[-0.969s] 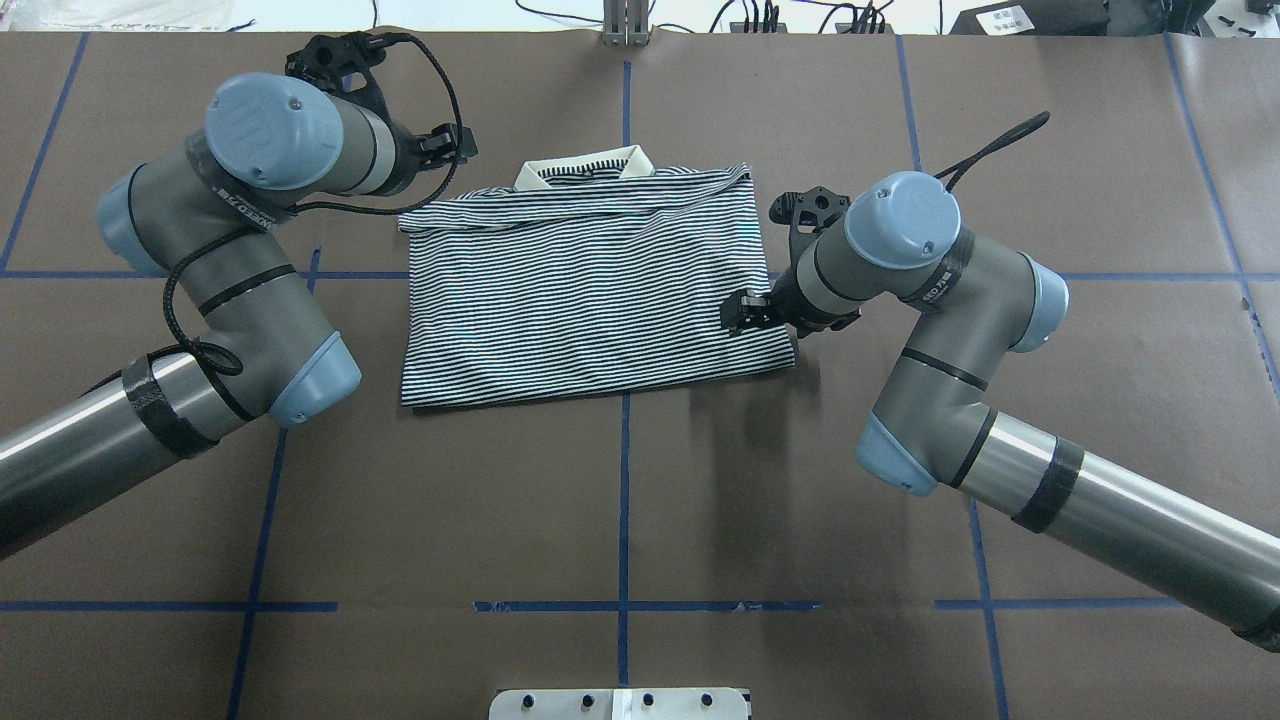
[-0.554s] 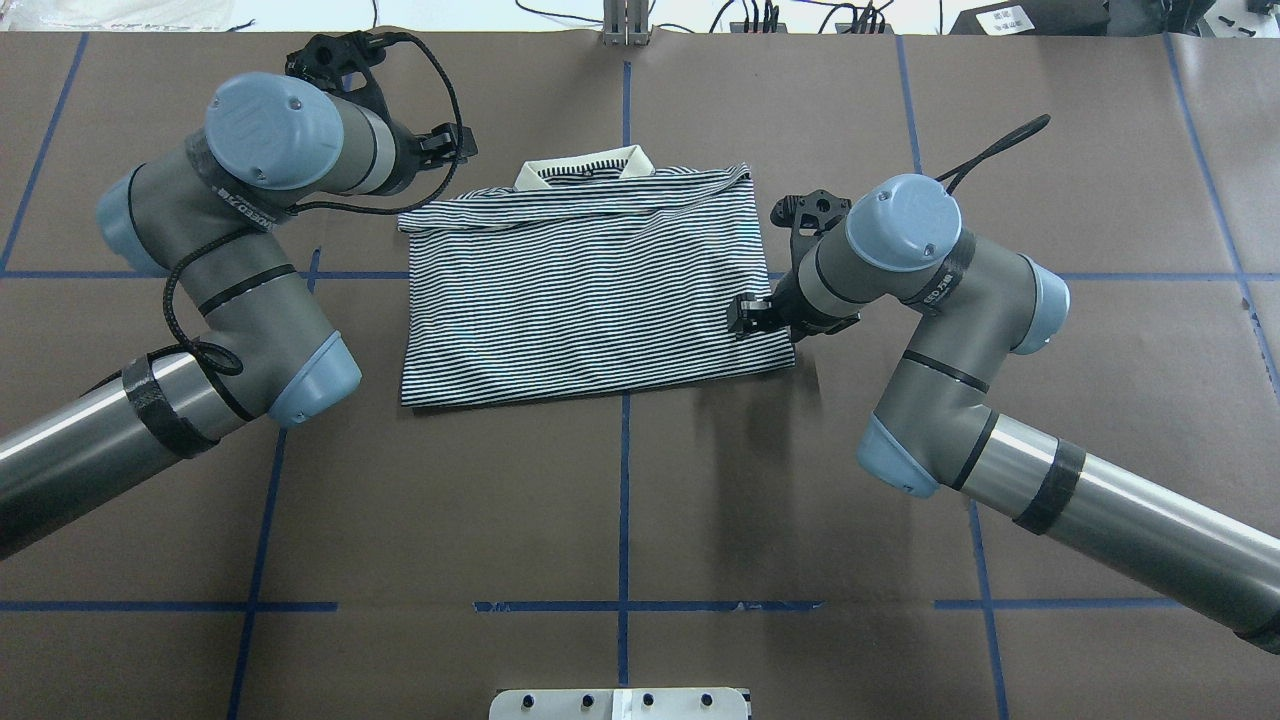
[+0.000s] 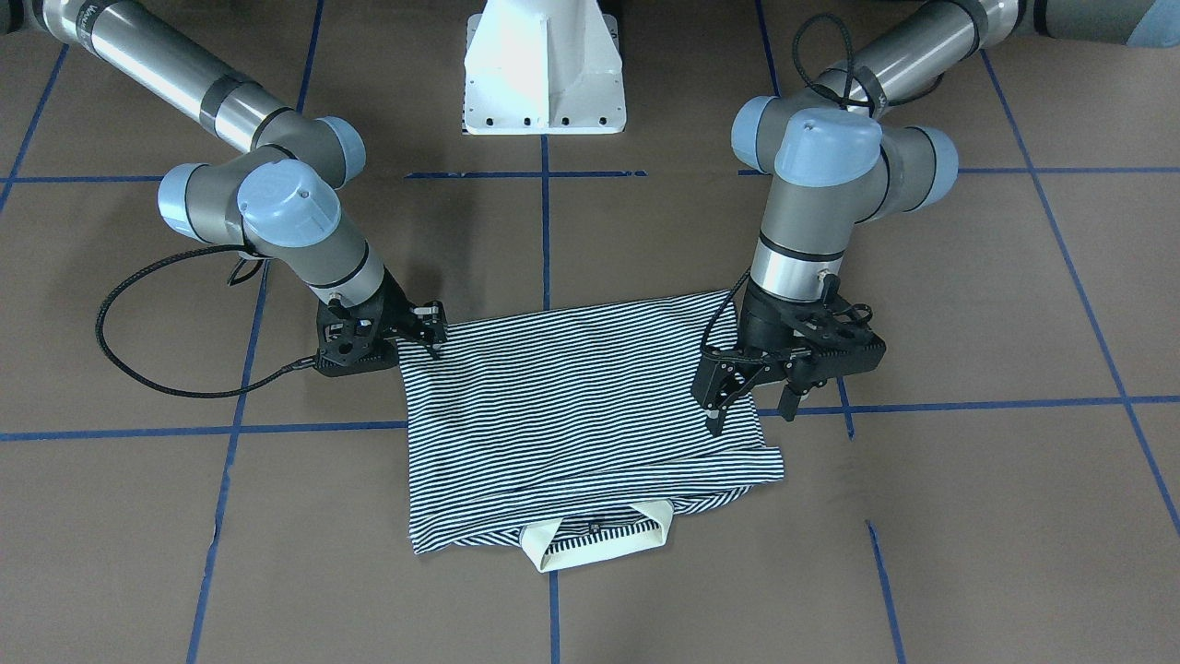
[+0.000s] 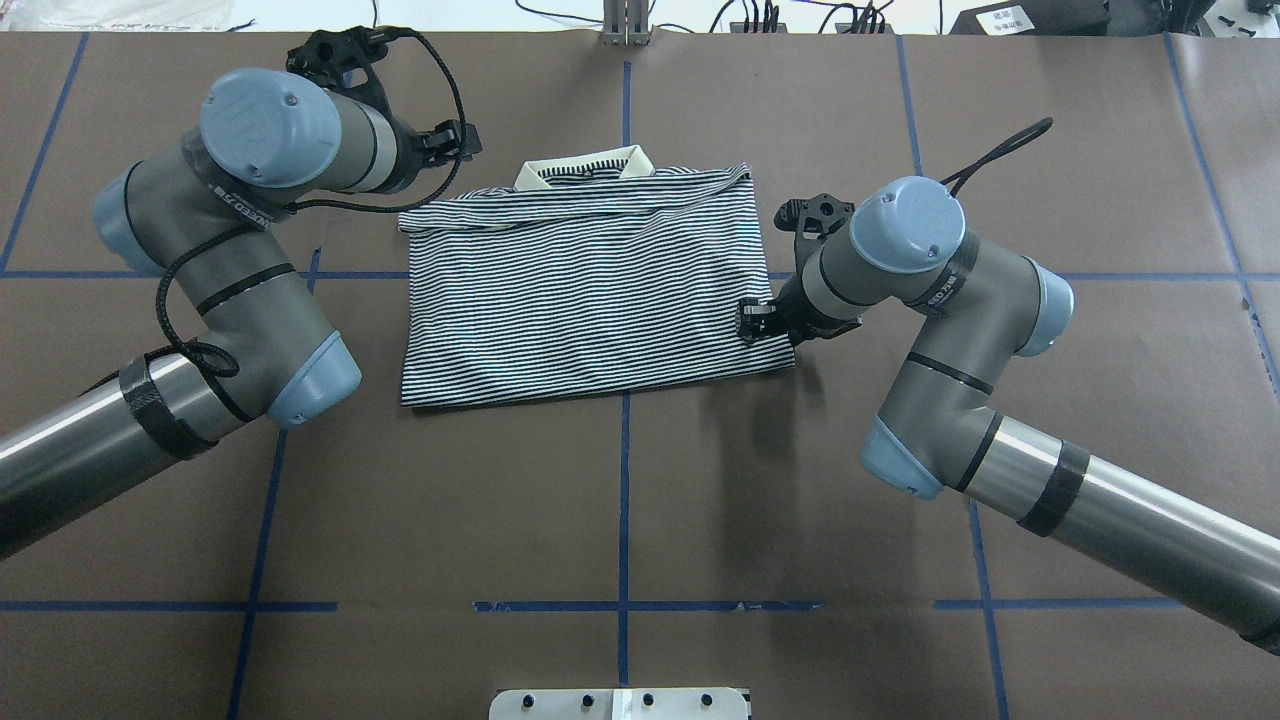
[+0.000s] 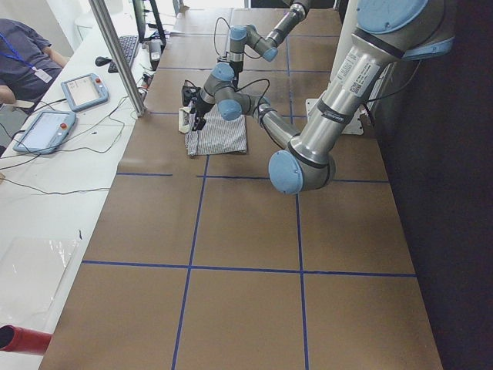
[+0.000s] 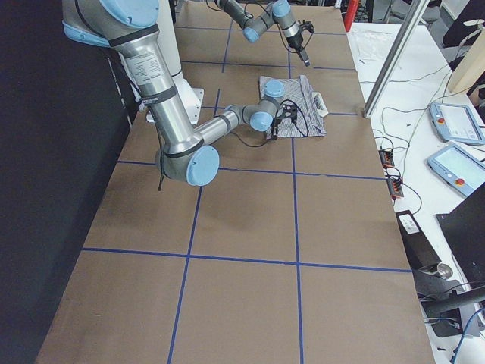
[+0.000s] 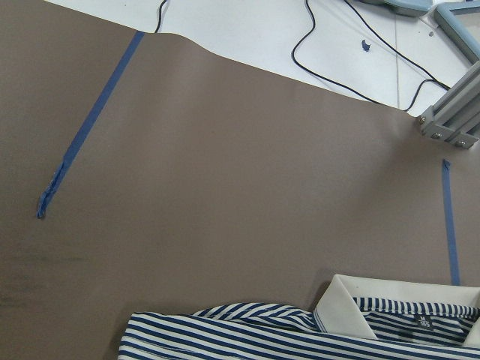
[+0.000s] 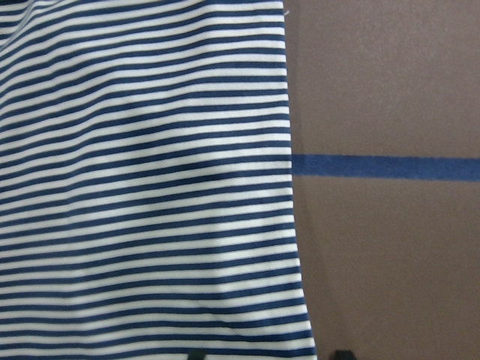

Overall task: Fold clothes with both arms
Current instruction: 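Lower the right gripper to the shirt's side edge and grasp it, then drag the shirt toward the robot with the right gripper while the left arm lowers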

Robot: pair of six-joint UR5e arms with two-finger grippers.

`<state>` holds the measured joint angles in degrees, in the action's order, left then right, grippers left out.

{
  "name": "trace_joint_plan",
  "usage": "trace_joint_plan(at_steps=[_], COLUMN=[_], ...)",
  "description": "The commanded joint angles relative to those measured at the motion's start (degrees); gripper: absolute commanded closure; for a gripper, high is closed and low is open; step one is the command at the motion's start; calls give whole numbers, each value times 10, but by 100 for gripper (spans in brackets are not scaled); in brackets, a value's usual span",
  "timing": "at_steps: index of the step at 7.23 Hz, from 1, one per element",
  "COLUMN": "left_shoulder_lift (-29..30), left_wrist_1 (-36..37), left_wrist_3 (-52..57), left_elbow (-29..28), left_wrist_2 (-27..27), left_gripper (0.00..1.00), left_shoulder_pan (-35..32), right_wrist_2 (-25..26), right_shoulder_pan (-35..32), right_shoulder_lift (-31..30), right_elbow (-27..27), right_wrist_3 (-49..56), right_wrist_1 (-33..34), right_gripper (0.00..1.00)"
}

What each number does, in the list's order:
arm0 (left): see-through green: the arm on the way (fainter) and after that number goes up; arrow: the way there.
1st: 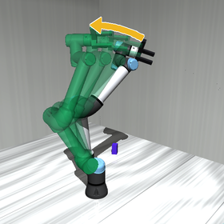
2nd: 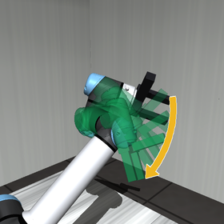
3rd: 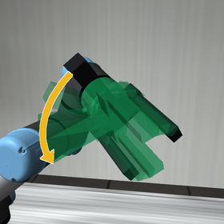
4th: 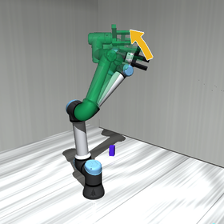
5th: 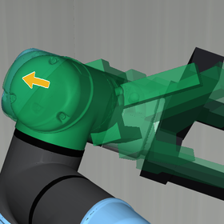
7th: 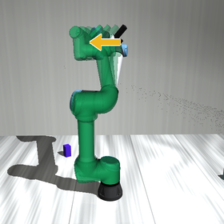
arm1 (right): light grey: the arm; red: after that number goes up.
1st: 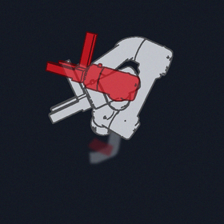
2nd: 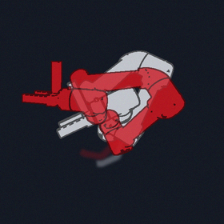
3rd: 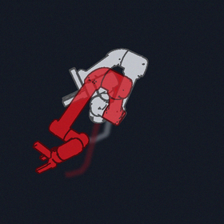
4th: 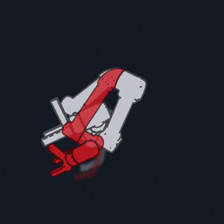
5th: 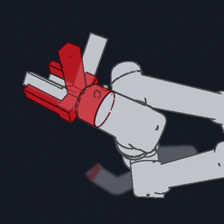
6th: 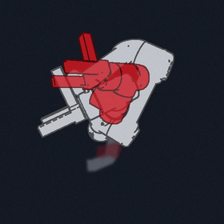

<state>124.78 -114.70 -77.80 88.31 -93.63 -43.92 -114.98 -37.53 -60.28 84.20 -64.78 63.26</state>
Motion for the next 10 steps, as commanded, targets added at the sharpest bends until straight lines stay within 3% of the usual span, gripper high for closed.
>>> trace_joint_plan(at_steps=[1,3,4,7,10], left_shoulder_lift=[-1,-2,-3,-4,-13], left_wrist_1=[0,0,0,0,-1], left_wrist_3=[-1,-1,-1,-1,-2], left_elbow=[2,1,2,1,3], left_wrist_2=[-1,-1,-1,-4,-5], left_gripper=[0,0,0,0,0], left_shoulder_pan=[1,1,1,3,12], right_wrist_2=[-10,-11,-7,-4,-2], right_shoulder_pan=[-3,-1,-2,47,165], right_shoulder_lift=[2,2,-5,-139,-267], right_elbow=[20,74,90,220,335], right_wrist_3=[0,0,-2,-3,-69], right_wrist_1=[35,111,115,114,114], right_gripper=[100,100,100,100,100])
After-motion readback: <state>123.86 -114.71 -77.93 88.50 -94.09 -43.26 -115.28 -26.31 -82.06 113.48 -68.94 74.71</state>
